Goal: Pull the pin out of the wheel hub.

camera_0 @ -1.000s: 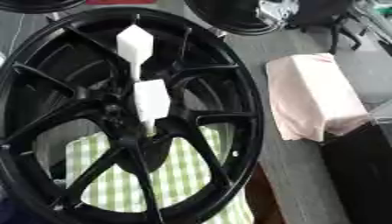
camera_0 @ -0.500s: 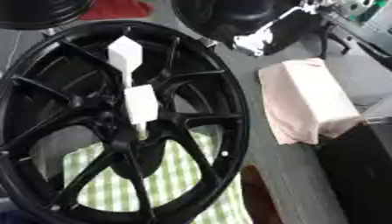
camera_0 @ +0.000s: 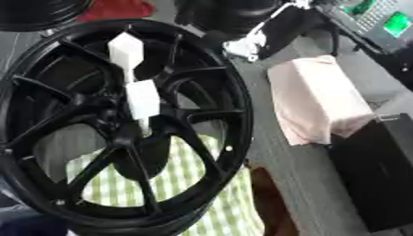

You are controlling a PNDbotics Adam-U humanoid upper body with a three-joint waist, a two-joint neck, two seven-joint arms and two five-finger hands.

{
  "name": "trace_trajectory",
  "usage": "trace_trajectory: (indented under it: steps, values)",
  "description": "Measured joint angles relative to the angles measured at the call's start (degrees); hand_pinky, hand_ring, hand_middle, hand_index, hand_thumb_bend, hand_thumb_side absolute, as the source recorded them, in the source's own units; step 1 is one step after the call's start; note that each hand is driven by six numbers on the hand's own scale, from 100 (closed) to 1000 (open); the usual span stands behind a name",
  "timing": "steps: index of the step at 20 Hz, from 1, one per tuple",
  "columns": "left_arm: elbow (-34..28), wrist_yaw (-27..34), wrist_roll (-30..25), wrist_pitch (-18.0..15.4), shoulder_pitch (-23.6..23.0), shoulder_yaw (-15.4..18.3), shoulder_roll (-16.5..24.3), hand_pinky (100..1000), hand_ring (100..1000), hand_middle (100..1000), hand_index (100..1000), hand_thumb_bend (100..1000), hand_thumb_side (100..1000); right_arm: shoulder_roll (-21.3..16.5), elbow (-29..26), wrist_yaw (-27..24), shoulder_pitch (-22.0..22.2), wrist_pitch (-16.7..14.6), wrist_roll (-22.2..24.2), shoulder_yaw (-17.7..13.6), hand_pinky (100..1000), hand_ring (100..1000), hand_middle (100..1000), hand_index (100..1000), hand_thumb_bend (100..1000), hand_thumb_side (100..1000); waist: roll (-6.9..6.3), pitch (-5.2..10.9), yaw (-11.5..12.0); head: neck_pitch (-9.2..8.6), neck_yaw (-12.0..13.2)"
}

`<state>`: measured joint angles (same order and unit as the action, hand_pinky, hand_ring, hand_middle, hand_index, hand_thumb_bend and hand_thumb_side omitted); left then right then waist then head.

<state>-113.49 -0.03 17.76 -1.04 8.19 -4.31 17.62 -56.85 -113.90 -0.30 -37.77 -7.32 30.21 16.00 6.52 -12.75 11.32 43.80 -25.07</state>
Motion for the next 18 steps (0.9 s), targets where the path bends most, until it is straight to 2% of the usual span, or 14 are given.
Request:
trace_trajectory:
  steps: [5,6,9,18]
  values:
    - [0.00,-0.31,0.10,0.02,-0.08,0.12,0.00,899,743,624,798,192,705,2.83,0.00,1.18,-1.35,0.19,0.70,0.74,900,991,673,791,100,519,0.00,0.00,-0.05,0.00,0.28]
    - [0.00,-0.35,0.12,0.01,-0.08,0.15,0.00,900,743,623,798,193,705,3.08,0.00,1.43,-1.45,0.07,0.81,0.84,890,966,682,803,100,580,0.00,0.00,-0.05,0.00,0.32]
    - [0.00,-0.46,0.35,0.03,-0.14,0.35,-0.01,900,743,623,798,193,705,4.27,0.00,1.80,-1.57,0.30,1.56,1.42,893,974,681,811,100,588,-0.03,-0.03,-0.02,0.01,0.84]
    - [0.00,-0.74,0.74,0.31,-0.19,0.49,-0.03,901,744,623,798,192,711,6.59,0.00,2.59,-2.52,3.64,4.98,3.73,895,994,731,843,100,612,0.06,-0.92,-0.23,0.01,1.43]
